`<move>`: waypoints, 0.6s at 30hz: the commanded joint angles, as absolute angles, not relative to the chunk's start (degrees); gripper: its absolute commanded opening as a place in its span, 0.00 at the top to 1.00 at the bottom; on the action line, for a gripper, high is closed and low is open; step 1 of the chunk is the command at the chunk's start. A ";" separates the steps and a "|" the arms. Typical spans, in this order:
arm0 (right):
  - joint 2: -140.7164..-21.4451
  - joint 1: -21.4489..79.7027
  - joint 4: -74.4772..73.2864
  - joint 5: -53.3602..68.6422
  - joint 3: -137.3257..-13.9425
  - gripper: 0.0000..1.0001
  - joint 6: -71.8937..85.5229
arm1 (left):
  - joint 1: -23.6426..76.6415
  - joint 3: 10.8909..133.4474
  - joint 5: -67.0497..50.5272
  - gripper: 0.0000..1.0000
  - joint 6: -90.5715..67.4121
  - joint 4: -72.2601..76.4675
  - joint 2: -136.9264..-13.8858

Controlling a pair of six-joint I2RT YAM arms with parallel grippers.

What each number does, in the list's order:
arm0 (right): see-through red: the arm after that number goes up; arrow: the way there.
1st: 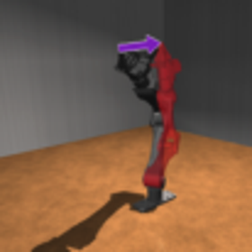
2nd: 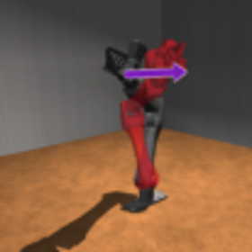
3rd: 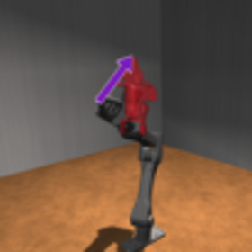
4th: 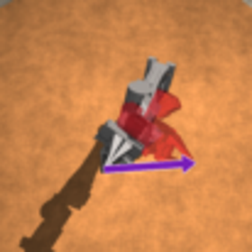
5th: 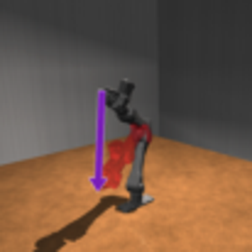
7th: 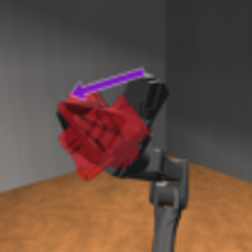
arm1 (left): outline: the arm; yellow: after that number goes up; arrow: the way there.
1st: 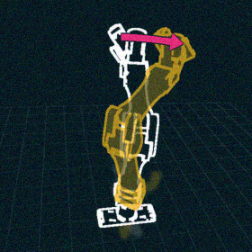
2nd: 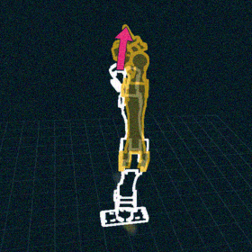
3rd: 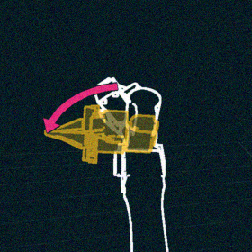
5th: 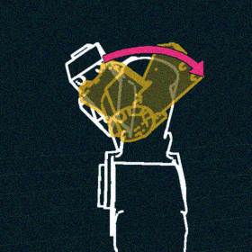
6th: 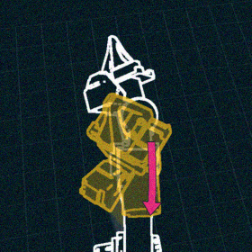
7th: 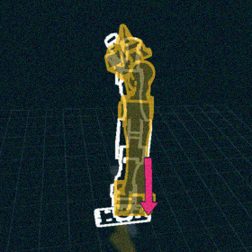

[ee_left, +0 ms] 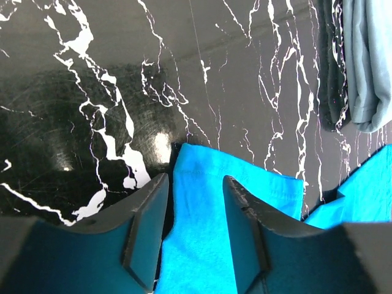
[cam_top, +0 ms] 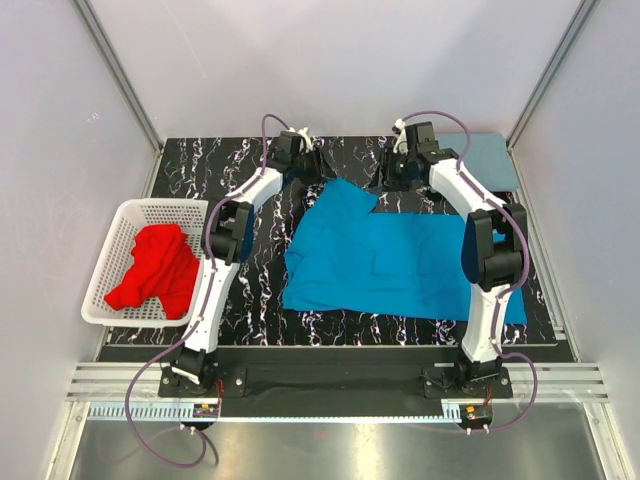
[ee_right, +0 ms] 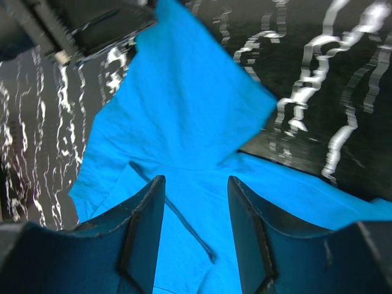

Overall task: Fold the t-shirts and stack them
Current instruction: Fold the tshirt

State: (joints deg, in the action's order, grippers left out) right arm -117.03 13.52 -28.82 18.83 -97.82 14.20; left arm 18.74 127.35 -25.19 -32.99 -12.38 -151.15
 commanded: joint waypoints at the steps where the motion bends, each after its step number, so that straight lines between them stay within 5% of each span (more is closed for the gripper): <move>1: -111.71 10.12 -29.88 16.09 -99.93 0.48 15.90 | 19.42 127.62 -24.88 0.56 -33.05 -14.94 -151.88; 6: -109.95 1.00 -37.67 11.88 -100.89 0.48 22.67 | 19.60 126.74 -26.71 0.72 -34.01 -12.05 -151.61; 10: -109.69 -5.60 -45.96 -2.78 -103.09 0.50 29.16 | 19.34 125.42 -32.33 1.00 -36.38 -5.55 -150.91; 18: -110.29 -13.70 -48.69 -14.51 -102.66 0.50 26.02 | 18.28 117.87 -31.47 1.00 -34.99 -0.70 -141.26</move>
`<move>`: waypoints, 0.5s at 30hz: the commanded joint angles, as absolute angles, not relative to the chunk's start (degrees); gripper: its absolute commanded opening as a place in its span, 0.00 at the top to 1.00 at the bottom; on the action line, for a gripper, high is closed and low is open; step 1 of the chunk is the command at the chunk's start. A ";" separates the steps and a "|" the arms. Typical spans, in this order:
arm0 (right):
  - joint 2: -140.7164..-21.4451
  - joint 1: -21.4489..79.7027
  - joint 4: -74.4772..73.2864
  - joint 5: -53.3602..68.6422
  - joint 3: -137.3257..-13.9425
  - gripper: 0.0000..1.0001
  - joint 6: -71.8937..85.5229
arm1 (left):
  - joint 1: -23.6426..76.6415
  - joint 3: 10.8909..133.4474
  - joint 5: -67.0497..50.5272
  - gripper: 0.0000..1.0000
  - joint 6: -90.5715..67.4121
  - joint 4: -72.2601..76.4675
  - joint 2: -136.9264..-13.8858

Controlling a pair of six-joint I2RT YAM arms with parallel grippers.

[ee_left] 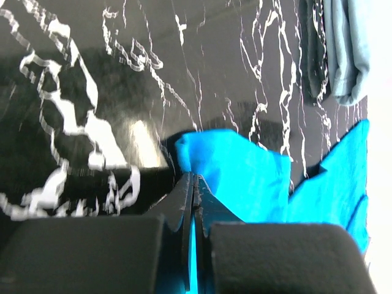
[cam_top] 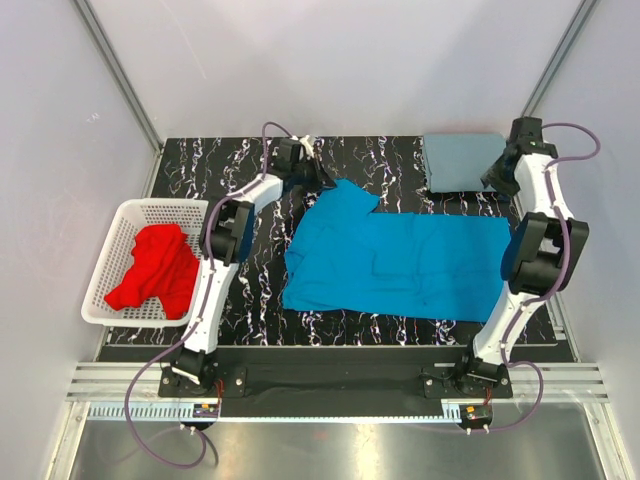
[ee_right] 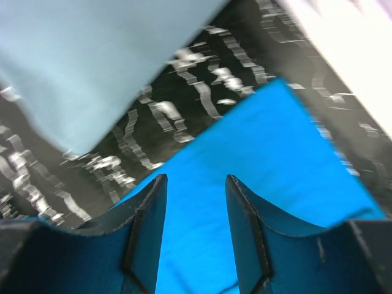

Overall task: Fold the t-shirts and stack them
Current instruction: Fold the tshirt

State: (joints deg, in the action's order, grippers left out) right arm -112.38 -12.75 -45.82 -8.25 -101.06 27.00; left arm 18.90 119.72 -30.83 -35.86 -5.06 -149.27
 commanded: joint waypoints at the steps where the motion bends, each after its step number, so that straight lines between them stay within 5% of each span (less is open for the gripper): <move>1: -110.65 -14.75 -49.04 -14.07 -102.57 0.50 25.93 | 18.28 117.34 -31.38 1.00 -34.72 -0.18 -140.46; 15: -120.67 -21.62 -46.59 -15.91 -102.40 0.55 23.74 | 18.37 114.08 -37.44 1.00 -37.88 8.96 -136.76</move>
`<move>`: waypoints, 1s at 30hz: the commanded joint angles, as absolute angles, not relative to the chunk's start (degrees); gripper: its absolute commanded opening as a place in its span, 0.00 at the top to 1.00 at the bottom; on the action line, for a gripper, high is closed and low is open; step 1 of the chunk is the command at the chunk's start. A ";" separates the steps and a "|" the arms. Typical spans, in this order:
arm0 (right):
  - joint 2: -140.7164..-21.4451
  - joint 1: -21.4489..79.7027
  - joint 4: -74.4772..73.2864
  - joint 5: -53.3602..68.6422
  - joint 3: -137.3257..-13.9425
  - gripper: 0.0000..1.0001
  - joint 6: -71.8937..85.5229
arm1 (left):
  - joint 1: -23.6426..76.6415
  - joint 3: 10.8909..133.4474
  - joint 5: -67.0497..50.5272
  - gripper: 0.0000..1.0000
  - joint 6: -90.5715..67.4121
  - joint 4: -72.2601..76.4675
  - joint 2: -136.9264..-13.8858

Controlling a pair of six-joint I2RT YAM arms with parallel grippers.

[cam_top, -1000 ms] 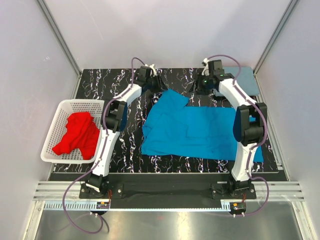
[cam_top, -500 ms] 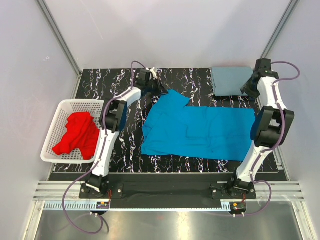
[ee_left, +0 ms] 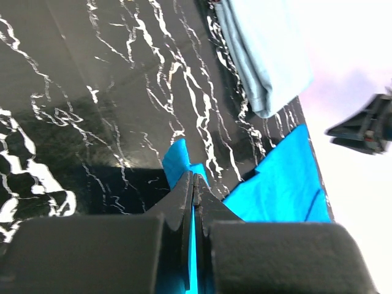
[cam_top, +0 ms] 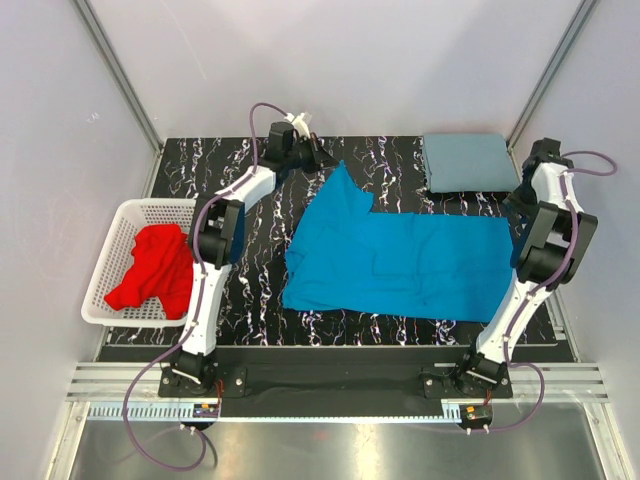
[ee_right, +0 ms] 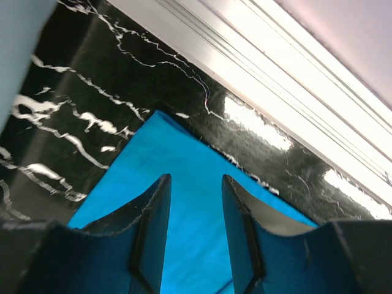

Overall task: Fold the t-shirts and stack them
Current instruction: Fold the tshirt

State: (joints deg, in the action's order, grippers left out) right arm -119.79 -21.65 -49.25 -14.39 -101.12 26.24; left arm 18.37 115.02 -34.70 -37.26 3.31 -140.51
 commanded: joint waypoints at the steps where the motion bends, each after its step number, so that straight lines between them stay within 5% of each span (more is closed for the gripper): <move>1: -121.02 -21.80 -46.06 -15.56 -102.22 0.55 23.21 | 18.37 113.91 -37.53 1.00 -38.05 9.31 -136.67; 30: -129.11 -22.59 -36.21 -11.52 -103.62 0.56 23.56 | 19.60 111.80 -42.28 1.00 -42.01 16.88 -138.16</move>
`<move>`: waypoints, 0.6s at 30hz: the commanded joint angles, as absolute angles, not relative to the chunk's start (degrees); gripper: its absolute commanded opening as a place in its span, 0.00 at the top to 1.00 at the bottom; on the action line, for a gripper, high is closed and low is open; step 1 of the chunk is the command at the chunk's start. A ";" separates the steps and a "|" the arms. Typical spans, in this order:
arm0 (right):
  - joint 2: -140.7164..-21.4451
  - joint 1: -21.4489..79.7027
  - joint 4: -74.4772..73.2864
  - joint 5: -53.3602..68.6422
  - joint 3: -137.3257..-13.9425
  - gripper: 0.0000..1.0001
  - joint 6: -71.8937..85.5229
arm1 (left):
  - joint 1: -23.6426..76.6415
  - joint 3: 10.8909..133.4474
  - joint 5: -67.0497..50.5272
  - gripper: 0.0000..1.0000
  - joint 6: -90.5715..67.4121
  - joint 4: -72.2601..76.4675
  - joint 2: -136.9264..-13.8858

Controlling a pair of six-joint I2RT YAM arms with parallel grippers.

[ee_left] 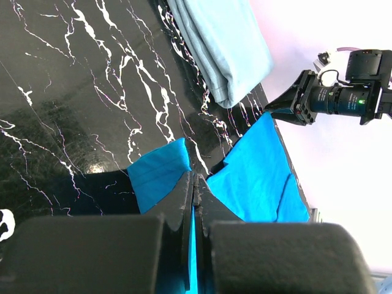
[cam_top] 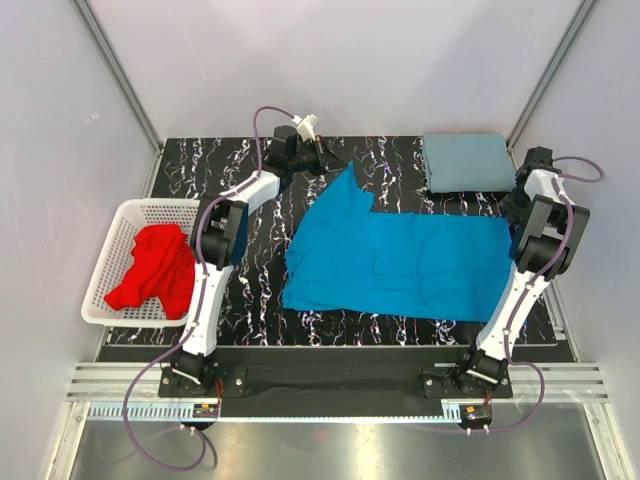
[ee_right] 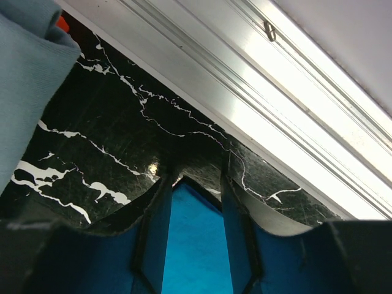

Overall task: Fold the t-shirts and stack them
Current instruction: Fold the tshirt

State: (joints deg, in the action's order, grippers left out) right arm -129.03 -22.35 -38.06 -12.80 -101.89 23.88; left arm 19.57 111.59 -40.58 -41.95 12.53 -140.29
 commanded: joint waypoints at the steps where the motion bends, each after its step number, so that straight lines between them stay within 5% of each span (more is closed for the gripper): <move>1: -129.20 -22.59 -35.86 -11.17 -103.45 0.56 23.55 | 19.69 111.71 -42.28 1.00 -42.01 16.88 -138.16; 11: -129.90 -22.59 -35.51 -10.81 -102.74 0.59 22.76 | 19.60 111.53 -42.19 1.00 -41.75 16.44 -137.99; 14: -129.55 -22.59 -35.16 -10.81 -102.31 0.69 22.85 | 19.60 111.53 -42.19 1.00 -42.01 16.44 -137.90; 18: -129.11 -22.59 -35.42 -12.83 -102.74 1.00 22.06 | 19.60 111.62 -42.63 1.00 -42.19 16.00 -137.29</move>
